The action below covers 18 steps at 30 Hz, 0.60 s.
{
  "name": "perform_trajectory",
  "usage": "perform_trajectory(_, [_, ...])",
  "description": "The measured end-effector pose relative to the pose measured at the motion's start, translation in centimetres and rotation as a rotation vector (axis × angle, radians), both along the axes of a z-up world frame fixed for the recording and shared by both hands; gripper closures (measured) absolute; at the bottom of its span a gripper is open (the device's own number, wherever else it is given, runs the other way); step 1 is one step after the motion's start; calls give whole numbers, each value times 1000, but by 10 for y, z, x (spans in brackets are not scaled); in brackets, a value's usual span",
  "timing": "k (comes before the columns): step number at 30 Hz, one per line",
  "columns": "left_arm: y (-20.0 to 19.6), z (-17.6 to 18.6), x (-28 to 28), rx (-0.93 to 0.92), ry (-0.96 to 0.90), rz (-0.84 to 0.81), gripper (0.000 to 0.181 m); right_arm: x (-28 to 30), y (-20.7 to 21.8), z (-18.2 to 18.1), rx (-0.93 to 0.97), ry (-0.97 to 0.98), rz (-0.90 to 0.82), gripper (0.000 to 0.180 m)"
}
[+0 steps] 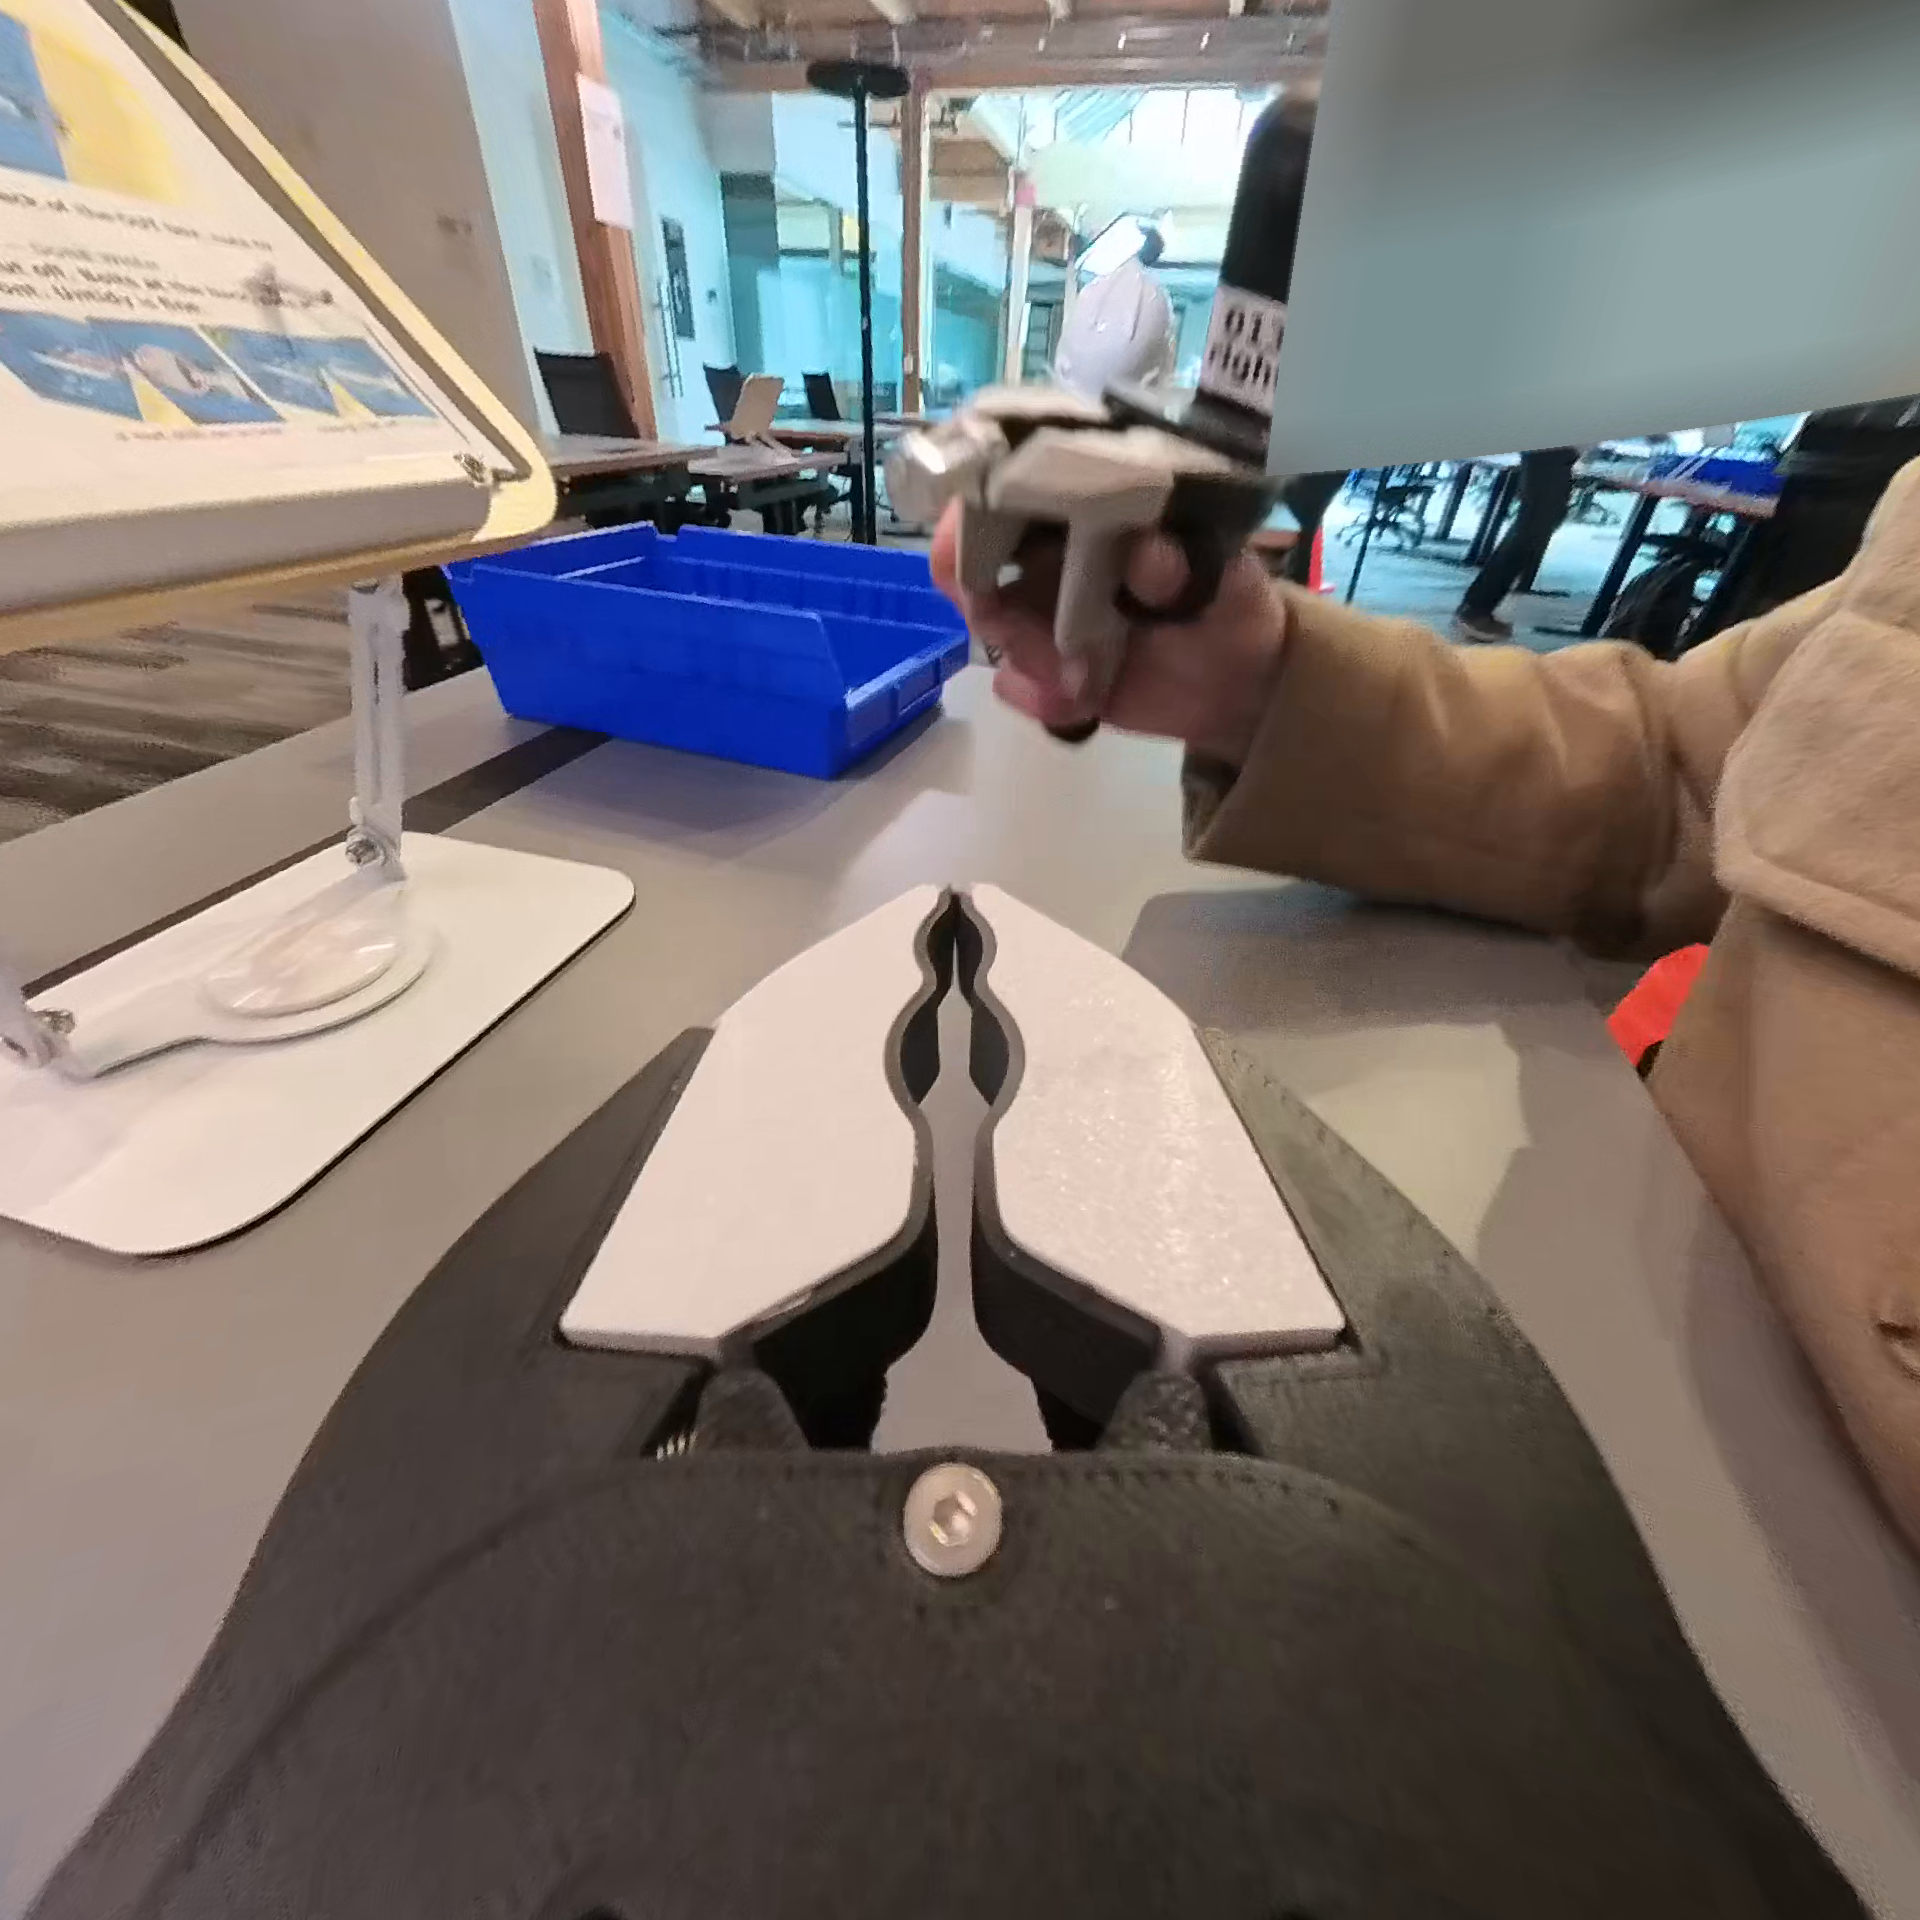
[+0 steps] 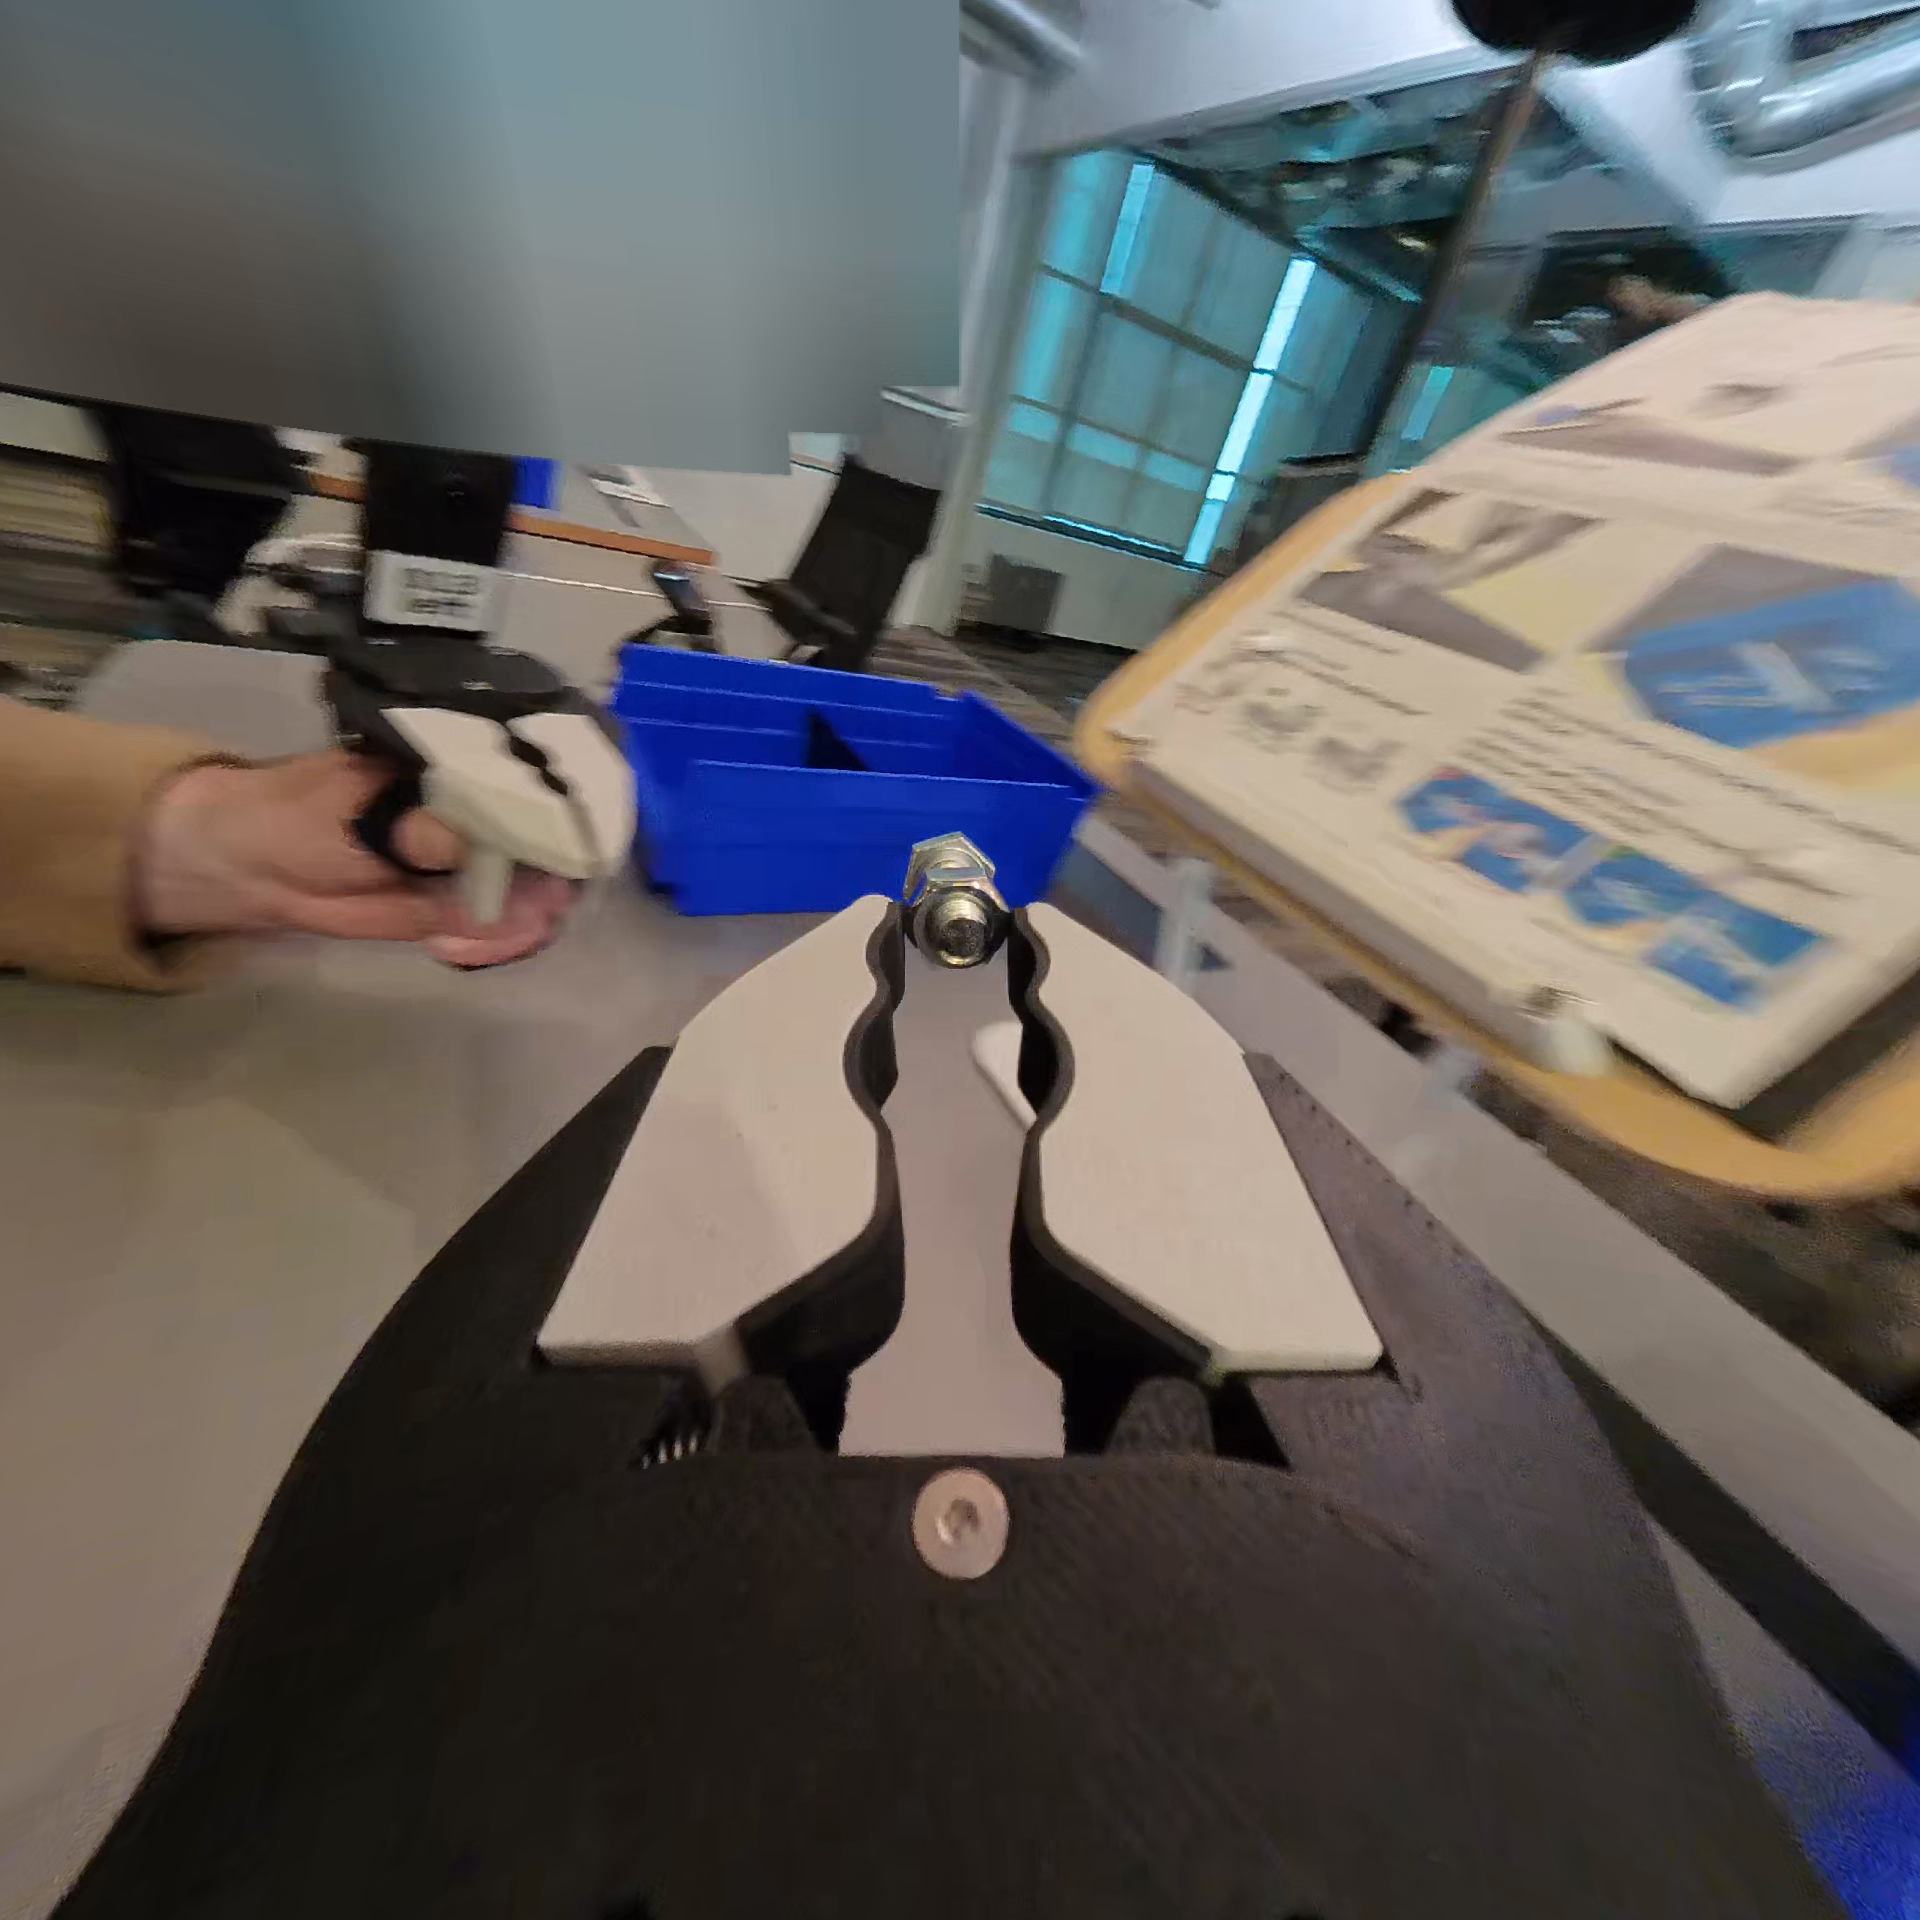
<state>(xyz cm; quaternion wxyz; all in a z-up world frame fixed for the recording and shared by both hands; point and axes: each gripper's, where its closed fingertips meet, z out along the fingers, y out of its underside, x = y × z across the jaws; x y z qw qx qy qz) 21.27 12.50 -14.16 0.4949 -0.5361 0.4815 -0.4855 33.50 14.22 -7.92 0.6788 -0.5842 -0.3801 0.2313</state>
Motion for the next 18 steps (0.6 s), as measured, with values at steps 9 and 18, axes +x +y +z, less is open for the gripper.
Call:
perform_trajectory(9, [9,-13,6,-22,34,35,181,213,74,7,-206,-138,-567,160])
perform_trajectory(18, [11,-22,9,-36,59,29,181,287,122,-124,-658,-451,-695,160])
